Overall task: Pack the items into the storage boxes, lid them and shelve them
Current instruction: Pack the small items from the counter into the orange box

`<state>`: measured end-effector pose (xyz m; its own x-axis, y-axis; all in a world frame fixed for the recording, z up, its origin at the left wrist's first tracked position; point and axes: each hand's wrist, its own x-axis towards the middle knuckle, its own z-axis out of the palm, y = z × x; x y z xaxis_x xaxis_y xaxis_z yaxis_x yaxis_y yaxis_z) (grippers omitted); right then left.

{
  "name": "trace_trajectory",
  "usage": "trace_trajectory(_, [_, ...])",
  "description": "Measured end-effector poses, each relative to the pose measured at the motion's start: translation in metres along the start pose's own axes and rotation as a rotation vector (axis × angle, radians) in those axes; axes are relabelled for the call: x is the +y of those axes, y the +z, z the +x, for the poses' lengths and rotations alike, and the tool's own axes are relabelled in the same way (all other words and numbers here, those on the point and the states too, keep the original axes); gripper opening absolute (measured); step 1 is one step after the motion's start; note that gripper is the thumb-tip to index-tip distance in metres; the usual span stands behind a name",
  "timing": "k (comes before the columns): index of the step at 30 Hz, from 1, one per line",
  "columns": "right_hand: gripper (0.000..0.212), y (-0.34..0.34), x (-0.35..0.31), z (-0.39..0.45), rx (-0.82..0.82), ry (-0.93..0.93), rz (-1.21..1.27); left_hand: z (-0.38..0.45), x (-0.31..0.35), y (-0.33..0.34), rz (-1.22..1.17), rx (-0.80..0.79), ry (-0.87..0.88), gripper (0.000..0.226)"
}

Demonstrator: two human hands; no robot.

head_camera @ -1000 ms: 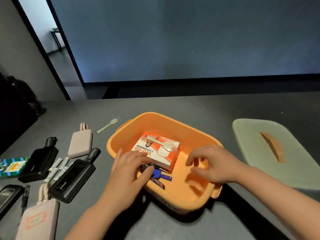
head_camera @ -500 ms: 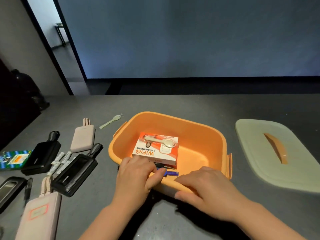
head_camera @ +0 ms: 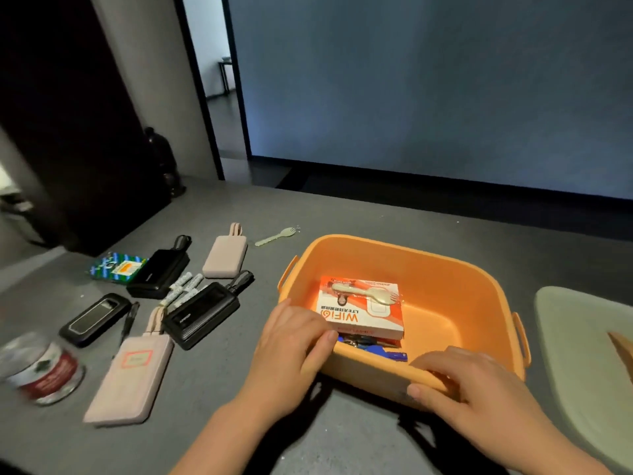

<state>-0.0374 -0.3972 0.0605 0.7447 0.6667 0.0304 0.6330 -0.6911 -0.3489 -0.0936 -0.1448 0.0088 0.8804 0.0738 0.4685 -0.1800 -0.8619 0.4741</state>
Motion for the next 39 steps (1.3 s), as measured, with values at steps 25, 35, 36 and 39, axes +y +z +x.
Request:
trace_trajectory(25, [0.043,0.199,-0.242,0.23,-0.034,0.108,0.127,-0.111,-0.179,-0.109,-0.057,-0.016,-0.689,0.073])
trace_trajectory(35, [0.018,0.191,-0.211,0.207,0.086,0.068,0.238,-0.104,-0.184,-0.101,-0.05,0.081,-0.689,0.071])
trace_trajectory(36, [0.023,0.19,-0.207,0.2,0.087,0.072,0.256,-0.104,-0.182,-0.101,-0.036,0.066,-0.694,0.075])
trace_trajectory(39, [0.06,0.186,-0.201,0.19,0.063,0.21,0.259,-0.102,-0.178,-0.102,0.025,-0.009,-0.725,0.087])
